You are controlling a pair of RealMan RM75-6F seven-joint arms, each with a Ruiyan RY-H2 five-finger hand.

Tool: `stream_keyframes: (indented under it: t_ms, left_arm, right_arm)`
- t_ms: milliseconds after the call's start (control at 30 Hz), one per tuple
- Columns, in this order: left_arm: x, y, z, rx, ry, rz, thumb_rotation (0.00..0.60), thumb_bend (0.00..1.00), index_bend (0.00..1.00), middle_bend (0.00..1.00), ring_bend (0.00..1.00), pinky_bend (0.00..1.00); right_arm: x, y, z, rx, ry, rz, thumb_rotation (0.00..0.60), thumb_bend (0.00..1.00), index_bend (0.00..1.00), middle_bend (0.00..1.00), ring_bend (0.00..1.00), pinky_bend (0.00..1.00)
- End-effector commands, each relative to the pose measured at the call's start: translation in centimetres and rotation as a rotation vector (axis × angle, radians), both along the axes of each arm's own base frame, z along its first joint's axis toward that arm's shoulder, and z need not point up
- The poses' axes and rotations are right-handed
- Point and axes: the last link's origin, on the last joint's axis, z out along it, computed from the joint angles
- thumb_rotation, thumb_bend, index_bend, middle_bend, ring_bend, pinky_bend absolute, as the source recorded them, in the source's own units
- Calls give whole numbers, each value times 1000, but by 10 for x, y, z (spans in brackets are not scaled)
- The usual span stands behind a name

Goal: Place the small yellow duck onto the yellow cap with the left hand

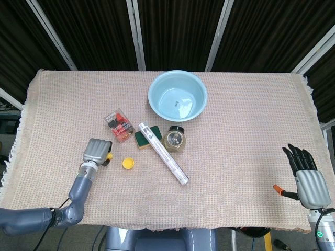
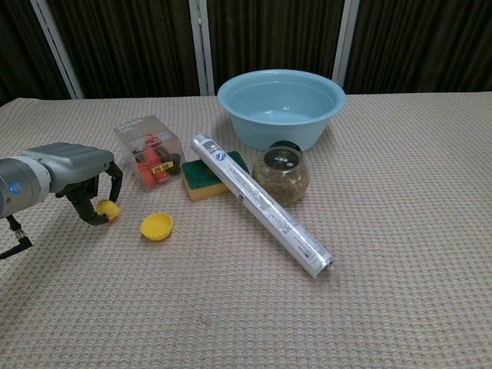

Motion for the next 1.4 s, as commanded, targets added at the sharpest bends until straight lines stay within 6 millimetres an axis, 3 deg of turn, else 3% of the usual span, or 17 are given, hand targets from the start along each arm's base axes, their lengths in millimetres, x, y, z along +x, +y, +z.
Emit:
stream_keyframes:
  t_ms: [33,267,433,800,1267,1400]
  left_arm:
    - [7,-2,10,11,-27,-30,600,320,553,1000,901,690]
    - [32,-10,25,2,-98,-102,600,322,558,1000,899,690]
    - [45,-16,20,-21,-125,-128,600,321,559,1000,898,689]
    - [51,-18,-9,-50,-116,-118,600,322,560,1000,895,689]
    - [59,-21,-24,-76,-111,-126,600,320,555,1000,888,689]
    - [58,-23,-24,-82,-91,-125,600,318,513,1000,886,689]
  right_arm:
    - [0,0,0,0,2,2,600,48,24,0,0,31]
    - [0,0,0,-2,3,1,600,48,24,0,0,31]
    - [1,0,0,-6,4,3,600,48,24,0,0,31]
    - [0,0,1,0,-4,5,600,48,24,0,0,31]
    - [1,0,1,-1,-9,9,600,48,24,0,0,31]
    - [1,1,1,-3,-9,11,600,48,24,0,0,31]
